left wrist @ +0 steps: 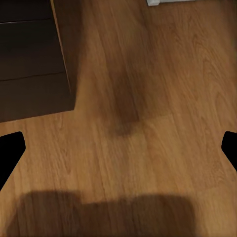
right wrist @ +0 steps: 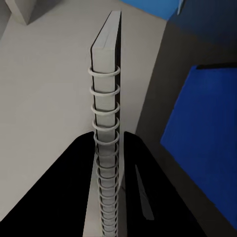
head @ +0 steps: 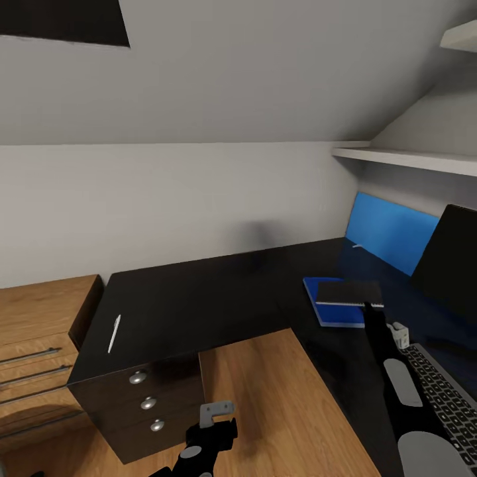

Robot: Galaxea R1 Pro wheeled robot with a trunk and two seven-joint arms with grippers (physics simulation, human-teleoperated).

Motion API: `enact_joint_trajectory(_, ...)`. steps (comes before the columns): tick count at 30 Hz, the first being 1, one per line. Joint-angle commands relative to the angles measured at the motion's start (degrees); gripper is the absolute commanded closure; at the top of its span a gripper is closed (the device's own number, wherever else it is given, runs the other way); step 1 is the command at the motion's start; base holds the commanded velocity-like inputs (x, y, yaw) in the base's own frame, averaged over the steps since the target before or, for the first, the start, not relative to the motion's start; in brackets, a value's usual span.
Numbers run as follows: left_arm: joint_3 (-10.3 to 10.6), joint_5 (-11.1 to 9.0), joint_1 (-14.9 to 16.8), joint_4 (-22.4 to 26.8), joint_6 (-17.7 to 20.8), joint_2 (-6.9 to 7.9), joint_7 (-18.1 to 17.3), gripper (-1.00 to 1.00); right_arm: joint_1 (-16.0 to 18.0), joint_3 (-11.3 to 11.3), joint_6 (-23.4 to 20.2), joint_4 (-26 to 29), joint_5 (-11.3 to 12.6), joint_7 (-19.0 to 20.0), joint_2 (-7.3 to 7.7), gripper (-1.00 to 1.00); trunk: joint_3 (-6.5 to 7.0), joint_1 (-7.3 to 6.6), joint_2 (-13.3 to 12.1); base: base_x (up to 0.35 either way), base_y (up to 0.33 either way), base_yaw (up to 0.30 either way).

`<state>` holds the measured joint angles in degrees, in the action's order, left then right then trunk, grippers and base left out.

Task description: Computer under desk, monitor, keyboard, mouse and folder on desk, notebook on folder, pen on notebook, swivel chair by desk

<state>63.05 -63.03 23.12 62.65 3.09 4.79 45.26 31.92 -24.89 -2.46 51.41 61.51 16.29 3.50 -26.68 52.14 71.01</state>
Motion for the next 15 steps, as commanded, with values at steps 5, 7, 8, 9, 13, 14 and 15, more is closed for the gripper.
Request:
enact_joint_trajectory(5, 0.2, 0.0, 0.1, 0.6, 0.2, 0.07, 0.4, -1.00, 0.0, -0.1, -0.2, -0.2, 0.6, 0.0, -0.06, 1.00, -0.06, 0.00, 0.0, 0.107, 0.000, -0.002)
enact_joint_trajectory(7, 0.2, -0.1, 0.1, 0.8, 0.2, 0.09, 0.4, -1.00, 0.1, -0.1, -0.2, -0.2, 0.6, -1.5, -0.03, 1.00, -0.06, 0.00, 0.0, 0.169, 0.000, 0.000)
enact_joint_trajectory(8, 0.2, -0.1, 0.1, 0.8, 0.2, 0.10, 0.4, -1.00, 0.1, -0.1, -0.2, -0.2, 0.6, -1.8, -0.02, 1.00, -0.06, 0.00, 0.0, 0.085, 0.000, 0.000)
enact_joint_trajectory(9, 0.2, -0.2, 0.1, 0.9, 0.2, 0.08, 0.4, -1.00, 0.1, -0.1, -0.2, -0.3, 0.6, -2.5, -0.01, 1.00, -0.06, 0.00, 0.0, 0.055, 0.000, 0.000)
enact_joint_trajectory(13, 0.4, -0.1, 0.1, 0.9, 0.3, 0.05, 0.4, -1.00, 0.1, -0.2, -0.2, -0.3, 0.6, -4.7, 0.01, 1.00, -0.06, 0.00, 0.0, 0.022, 0.000, 0.000)
enact_joint_trajectory(14, 0.5, -0.1, 0.1, 0.9, 0.3, 0.05, 0.4, -1.00, 0.1, -0.2, -0.2, -0.3, 0.6, -5.1, 0.01, 1.00, -0.06, 0.00, 0.0, 0.041, 0.000, 0.000)
enact_joint_trajectory(15, 0.6, -0.1, 0.1, 0.9, 0.2, 0.04, 0.4, -1.00, 0.1, -0.2, -0.2, -0.3, 0.6, -5.4, 0.02, 1.00, -0.06, 0.00, 0.0, 0.121, 0.000, 0.000)
